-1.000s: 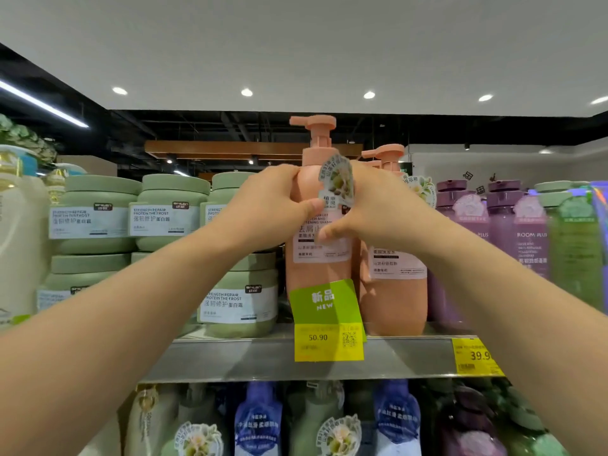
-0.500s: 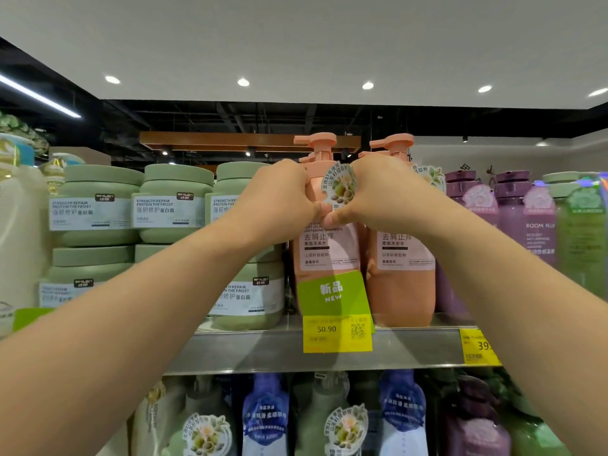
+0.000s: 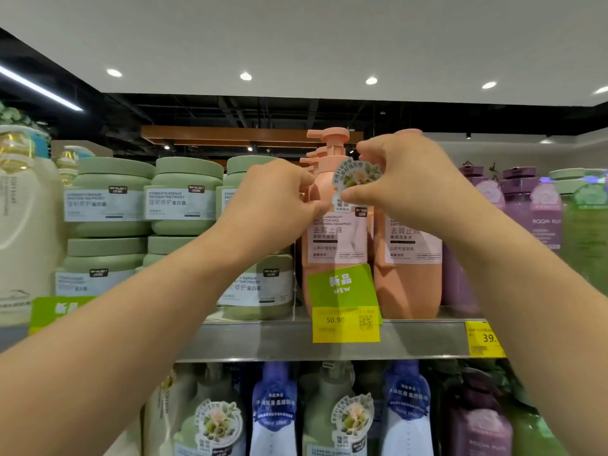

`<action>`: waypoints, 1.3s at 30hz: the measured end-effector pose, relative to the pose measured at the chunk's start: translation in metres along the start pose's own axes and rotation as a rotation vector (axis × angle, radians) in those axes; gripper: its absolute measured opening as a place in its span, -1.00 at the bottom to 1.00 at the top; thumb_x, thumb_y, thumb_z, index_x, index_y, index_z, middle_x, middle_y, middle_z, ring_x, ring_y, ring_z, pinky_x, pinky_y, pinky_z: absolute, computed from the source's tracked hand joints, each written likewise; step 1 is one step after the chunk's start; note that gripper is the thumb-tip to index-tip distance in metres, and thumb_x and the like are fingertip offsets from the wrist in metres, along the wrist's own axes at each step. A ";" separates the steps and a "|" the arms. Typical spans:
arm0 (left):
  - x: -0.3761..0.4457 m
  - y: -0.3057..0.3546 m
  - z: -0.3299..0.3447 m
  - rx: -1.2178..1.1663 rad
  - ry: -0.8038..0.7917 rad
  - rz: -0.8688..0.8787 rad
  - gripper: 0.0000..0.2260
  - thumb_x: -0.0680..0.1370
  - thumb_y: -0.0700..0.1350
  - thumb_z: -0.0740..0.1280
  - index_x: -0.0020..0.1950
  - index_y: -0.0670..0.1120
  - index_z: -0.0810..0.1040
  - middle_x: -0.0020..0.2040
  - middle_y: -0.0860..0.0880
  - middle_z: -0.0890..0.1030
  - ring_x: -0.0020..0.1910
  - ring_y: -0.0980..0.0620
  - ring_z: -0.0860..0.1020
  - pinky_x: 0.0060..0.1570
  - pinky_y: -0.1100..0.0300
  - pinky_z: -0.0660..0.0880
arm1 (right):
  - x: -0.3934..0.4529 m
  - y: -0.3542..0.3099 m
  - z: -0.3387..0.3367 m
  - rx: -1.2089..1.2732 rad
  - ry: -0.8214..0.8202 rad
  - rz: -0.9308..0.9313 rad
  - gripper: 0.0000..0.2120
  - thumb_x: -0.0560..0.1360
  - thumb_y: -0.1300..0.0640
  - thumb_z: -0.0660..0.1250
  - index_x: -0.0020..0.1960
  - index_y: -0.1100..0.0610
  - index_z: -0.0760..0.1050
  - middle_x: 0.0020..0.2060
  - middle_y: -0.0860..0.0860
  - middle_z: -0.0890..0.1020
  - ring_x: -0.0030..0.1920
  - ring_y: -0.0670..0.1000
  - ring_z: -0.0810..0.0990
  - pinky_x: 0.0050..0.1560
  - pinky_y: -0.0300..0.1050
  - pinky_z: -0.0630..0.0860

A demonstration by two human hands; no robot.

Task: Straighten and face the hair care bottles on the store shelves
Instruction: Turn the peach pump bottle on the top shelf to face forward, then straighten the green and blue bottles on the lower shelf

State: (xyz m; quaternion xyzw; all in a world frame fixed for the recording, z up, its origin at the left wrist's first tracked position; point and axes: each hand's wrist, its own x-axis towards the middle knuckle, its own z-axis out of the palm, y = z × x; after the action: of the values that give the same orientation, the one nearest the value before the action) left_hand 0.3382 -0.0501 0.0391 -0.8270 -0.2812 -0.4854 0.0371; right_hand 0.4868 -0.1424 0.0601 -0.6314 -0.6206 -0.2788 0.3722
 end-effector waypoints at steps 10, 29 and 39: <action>-0.067 -0.048 -0.053 -0.048 0.082 0.025 -0.75 0.51 0.15 0.41 0.12 0.08 0.67 -0.02 0.21 0.67 -0.18 0.32 0.60 -0.06 0.19 0.59 | -0.058 -0.058 0.045 0.472 0.217 -0.154 -0.69 0.45 0.11 0.52 0.19 0.02 0.65 0.13 -0.13 0.68 0.13 -0.12 0.66 0.22 -0.09 0.59; -0.197 -0.248 -0.145 -0.204 -0.030 -0.158 -0.83 0.44 0.15 0.46 -0.03 0.14 0.69 -0.25 0.37 0.63 -0.35 0.29 0.59 -0.28 0.28 0.46 | -0.106 -0.237 0.204 0.985 -0.066 0.146 -0.84 0.41 0.22 0.56 -0.07 0.00 0.71 -0.19 -0.08 0.77 -0.17 -0.14 0.72 -0.14 -0.30 0.60; -0.284 -0.300 -0.093 -0.261 -0.231 -0.217 -0.72 0.45 0.17 0.37 0.09 0.12 0.66 -0.13 0.34 0.61 -0.11 0.43 0.55 -0.19 0.54 0.43 | -0.204 -0.236 0.260 0.918 -0.105 0.671 -0.84 0.40 0.25 0.55 -0.06 0.05 0.70 -0.13 0.00 0.77 -0.07 0.02 0.73 0.11 0.13 0.66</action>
State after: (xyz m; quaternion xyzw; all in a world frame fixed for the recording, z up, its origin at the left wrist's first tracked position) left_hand 0.0100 0.0491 -0.2092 -0.8398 -0.3060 -0.4207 -0.1553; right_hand 0.2092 -0.0587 -0.2240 -0.5805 -0.4613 0.1848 0.6450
